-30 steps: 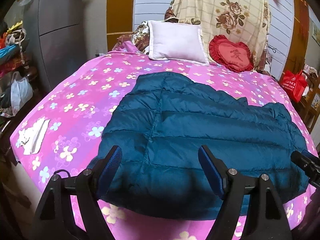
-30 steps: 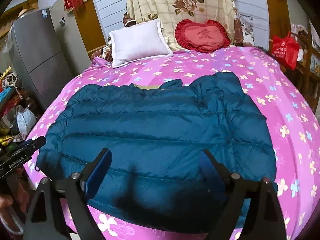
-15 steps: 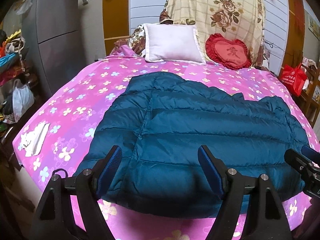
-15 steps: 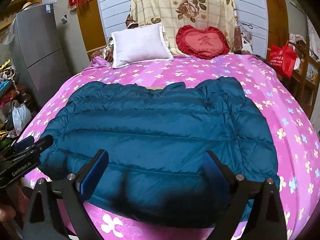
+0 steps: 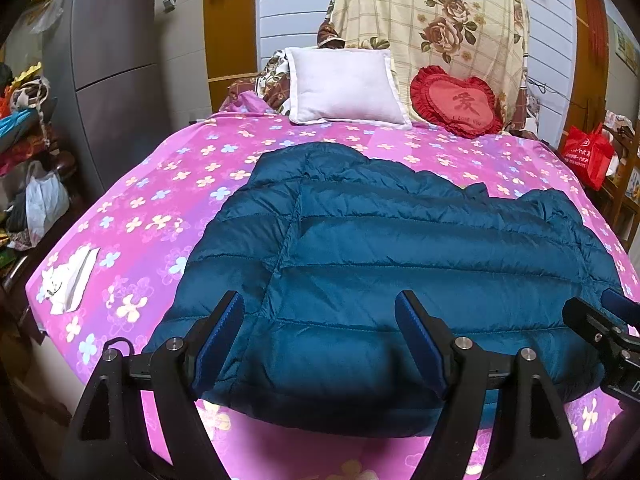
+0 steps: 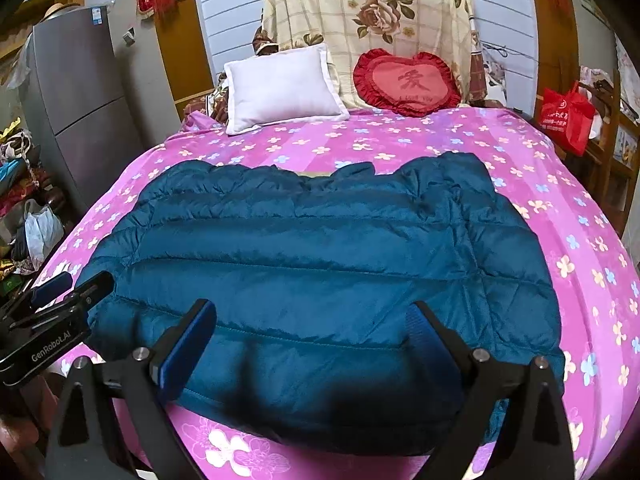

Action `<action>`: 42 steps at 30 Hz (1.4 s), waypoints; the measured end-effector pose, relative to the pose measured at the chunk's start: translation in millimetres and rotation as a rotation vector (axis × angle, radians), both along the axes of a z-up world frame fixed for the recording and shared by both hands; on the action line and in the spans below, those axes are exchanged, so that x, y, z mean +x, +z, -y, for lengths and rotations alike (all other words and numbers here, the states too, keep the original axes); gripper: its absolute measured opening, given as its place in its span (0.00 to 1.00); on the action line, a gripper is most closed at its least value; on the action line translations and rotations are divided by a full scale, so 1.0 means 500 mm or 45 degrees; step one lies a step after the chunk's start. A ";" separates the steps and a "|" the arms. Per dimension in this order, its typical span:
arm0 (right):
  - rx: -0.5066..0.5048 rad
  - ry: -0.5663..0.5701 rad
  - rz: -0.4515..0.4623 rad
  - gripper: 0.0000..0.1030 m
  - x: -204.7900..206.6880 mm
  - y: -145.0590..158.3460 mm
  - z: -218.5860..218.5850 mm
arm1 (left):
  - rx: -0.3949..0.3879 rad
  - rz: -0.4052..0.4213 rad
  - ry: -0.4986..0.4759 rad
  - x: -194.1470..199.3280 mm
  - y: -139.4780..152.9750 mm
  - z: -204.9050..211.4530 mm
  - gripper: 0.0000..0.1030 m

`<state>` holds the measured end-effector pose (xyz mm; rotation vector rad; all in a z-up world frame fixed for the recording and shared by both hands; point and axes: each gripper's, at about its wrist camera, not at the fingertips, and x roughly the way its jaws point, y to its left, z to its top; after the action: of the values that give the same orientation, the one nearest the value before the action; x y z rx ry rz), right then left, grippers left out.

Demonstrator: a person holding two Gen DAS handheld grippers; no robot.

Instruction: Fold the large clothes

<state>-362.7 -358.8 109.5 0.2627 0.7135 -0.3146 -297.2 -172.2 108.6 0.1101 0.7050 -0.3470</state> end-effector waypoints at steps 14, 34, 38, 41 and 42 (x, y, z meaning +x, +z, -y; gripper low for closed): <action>0.006 0.007 -0.007 0.95 0.007 -0.009 -0.005 | 0.002 -0.008 0.001 0.001 -0.009 0.002 0.54; 0.030 0.006 -0.018 0.95 0.015 -0.016 -0.008 | 0.000 -0.022 0.006 0.003 -0.018 0.006 0.54; 0.029 0.007 -0.018 0.95 0.015 -0.017 -0.008 | 0.005 -0.020 0.003 0.004 -0.020 0.009 0.54; 0.030 0.006 -0.019 0.95 0.015 -0.017 -0.008 | 0.007 -0.023 0.004 0.005 -0.021 0.010 0.54; 0.031 0.005 -0.020 0.95 0.016 -0.018 -0.007 | 0.006 -0.024 0.005 0.006 -0.022 0.010 0.54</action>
<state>-354.9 -355.5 100.6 0.2822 0.7338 -0.3045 -294.4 -177.0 97.6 0.1101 0.7247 -0.3430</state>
